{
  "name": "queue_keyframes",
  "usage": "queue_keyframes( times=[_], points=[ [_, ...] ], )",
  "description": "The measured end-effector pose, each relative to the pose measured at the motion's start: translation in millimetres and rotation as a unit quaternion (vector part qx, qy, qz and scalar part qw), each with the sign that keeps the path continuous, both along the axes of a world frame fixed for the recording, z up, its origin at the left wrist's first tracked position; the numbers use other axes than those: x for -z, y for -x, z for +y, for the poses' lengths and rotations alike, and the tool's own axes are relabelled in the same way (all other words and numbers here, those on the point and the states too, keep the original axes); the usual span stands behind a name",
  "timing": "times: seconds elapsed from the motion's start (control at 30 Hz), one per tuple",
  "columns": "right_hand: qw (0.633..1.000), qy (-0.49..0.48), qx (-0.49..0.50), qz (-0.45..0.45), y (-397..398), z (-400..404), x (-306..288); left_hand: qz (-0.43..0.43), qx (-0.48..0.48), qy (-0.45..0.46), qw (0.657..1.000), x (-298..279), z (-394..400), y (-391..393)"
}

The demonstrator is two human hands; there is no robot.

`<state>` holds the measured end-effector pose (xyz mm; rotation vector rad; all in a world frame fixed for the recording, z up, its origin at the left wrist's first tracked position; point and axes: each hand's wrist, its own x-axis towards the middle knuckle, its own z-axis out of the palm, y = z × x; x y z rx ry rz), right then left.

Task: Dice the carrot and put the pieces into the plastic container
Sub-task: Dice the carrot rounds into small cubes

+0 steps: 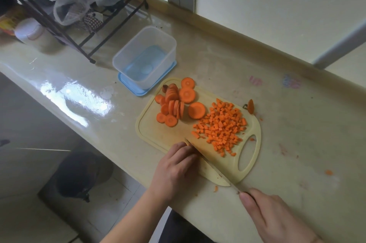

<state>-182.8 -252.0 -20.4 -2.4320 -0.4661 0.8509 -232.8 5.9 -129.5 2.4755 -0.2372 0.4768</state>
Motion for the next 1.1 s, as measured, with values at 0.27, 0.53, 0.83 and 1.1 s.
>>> queue_keyframes(
  times=[0.27,0.53,0.83,1.1],
  points=[
    [0.999,0.013,-0.027,-0.021,-6,22,11,-0.012,-0.005,0.001,1.000,-3,-1,-2],
    [1.000,-0.023,0.002,-0.019,-7,6,4,-0.041,-0.015,-0.016,0.999,-1,-4,-1],
    [1.000,0.003,0.011,0.021,6,-4,4,-0.032,-0.013,0.002,0.999,-3,-2,0],
    [1.000,-0.008,-0.018,-0.001,3,28,5,-0.031,-0.019,0.018,0.999,-6,-2,-3]
  ],
)
